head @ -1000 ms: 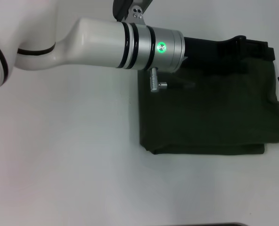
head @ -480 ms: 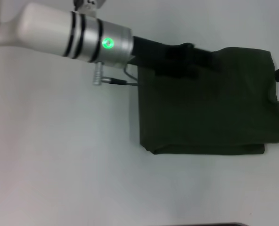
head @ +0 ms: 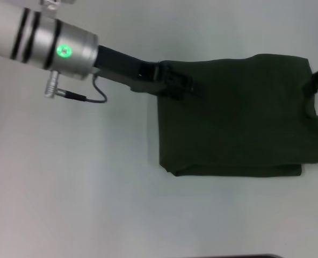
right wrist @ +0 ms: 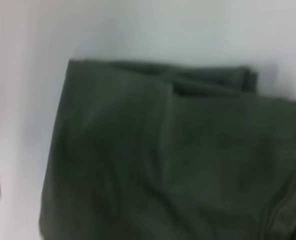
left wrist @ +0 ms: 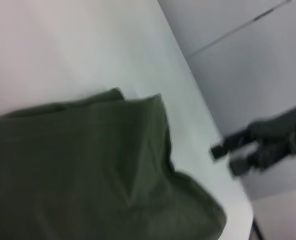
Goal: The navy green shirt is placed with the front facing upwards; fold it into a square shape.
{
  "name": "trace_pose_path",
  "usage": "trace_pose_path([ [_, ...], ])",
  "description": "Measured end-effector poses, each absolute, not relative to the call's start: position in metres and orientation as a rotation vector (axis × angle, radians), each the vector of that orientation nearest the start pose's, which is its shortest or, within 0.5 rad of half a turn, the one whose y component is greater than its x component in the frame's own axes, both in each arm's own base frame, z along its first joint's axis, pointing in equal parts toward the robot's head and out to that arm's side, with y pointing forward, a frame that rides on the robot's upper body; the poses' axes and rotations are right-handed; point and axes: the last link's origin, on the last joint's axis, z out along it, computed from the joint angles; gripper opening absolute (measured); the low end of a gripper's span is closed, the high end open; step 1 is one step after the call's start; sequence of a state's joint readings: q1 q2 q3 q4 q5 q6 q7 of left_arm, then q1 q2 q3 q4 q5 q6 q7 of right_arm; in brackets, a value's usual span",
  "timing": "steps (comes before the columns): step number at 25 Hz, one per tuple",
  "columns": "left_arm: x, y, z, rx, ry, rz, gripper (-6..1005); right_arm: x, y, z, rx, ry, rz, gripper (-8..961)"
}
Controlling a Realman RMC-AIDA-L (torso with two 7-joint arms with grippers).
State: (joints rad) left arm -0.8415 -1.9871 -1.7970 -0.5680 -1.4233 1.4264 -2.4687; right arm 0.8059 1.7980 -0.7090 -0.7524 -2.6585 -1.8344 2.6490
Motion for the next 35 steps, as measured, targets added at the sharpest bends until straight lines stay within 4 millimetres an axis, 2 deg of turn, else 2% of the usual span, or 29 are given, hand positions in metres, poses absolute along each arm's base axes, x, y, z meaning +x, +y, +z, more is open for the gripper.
trace_pose_path([
  [4,-0.160,0.372,-0.031,-2.753,-1.752,-0.476,647,0.260,0.362,0.109,-2.282,1.963,-0.351,824],
  [9,-0.169,0.373,-0.018,-2.696,-1.770,-0.566,648,0.256,0.355,0.102,-2.314,1.997,-0.370,824],
  [15,-0.175,0.373,-0.016,-2.661,-1.786,-0.582,648,0.261,0.345,0.082,-2.331,2.022,-0.428,824],
  [21,-0.173,0.373,-0.017,-2.663,-1.784,-0.588,648,0.270,0.340,0.079,-2.297,2.028,-0.512,824],
  [29,-0.174,0.374,-0.019,-2.646,-1.795,-0.589,649,0.292,0.338,0.078,-2.164,1.997,-0.674,824],
  [31,-0.174,0.374,-0.018,-2.642,-1.797,-0.596,648,0.288,0.342,0.080,-2.171,1.984,-0.648,824],
  [35,-0.175,0.374,-0.018,-2.637,-1.802,-0.603,648,0.269,0.352,0.091,-2.250,1.963,-0.506,824],
])
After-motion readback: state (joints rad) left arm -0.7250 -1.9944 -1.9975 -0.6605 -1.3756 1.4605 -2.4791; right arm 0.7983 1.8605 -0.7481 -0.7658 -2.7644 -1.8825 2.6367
